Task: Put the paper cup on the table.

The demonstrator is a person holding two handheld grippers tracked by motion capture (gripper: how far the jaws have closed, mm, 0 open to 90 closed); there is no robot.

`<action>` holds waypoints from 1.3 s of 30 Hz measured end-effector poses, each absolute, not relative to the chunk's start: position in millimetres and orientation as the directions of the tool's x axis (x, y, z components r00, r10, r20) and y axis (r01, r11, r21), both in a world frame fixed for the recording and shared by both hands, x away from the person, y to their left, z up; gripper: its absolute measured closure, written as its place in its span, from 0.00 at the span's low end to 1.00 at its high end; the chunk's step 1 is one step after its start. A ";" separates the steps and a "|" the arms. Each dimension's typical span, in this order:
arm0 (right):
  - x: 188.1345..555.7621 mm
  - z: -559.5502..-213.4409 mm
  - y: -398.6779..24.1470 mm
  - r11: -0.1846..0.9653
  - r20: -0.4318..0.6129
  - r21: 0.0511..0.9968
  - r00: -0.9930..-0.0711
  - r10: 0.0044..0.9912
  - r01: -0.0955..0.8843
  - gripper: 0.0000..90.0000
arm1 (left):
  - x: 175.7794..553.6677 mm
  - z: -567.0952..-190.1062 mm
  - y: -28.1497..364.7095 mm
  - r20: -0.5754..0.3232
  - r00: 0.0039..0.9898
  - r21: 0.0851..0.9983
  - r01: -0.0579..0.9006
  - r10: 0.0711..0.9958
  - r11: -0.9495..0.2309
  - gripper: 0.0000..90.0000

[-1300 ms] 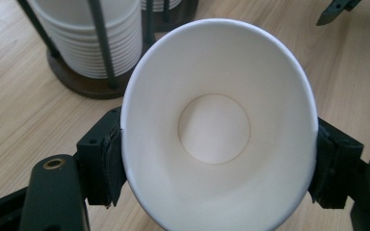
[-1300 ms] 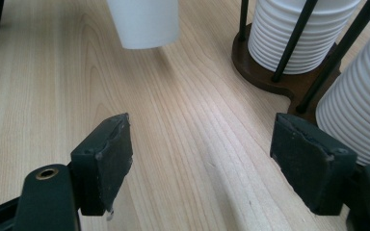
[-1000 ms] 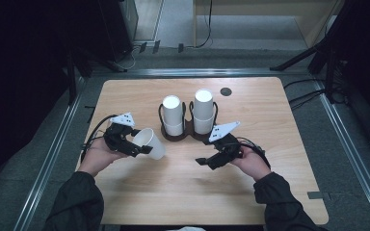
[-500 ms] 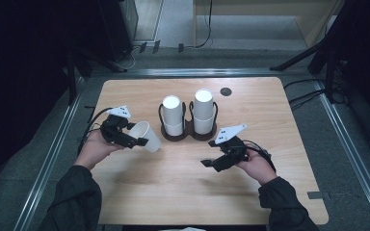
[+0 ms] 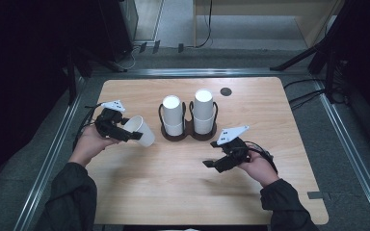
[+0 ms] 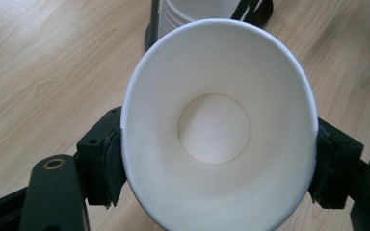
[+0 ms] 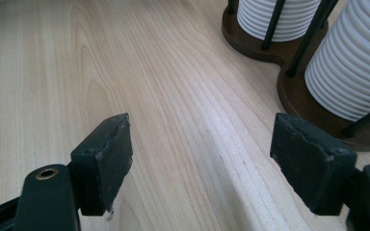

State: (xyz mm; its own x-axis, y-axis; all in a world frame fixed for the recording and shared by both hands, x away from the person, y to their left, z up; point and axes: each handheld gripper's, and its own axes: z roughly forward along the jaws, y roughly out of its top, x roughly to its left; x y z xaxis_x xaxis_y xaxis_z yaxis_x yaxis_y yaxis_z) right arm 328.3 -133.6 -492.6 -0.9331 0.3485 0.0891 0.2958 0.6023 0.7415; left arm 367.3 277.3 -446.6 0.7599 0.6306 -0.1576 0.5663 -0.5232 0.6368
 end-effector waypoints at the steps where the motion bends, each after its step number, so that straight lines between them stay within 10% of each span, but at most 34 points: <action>1: 328.7 -492.9 -133.2 0.603 0.088 0.740 -0.932 0.353 0.298 0.26 | 367.5 -446.2 278.9 -0.147 0.759 0.632 0.565 0.634 -0.530 0.26; 39: 331.9 -495.8 -129.4 0.608 0.094 0.730 -0.928 0.362 0.311 0.26 | 388.9 -461.8 334.6 -0.065 0.564 0.520 0.723 0.823 -0.454 0.24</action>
State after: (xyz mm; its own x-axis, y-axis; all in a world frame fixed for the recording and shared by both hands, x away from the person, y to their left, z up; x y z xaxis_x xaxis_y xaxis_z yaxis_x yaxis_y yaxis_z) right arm 331.9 -129.4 -495.8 -0.9276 0.3617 0.0937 0.3110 0.6083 0.7303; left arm 388.9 334.6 -461.8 0.5638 0.8233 -0.0652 0.7233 -0.4540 0.5204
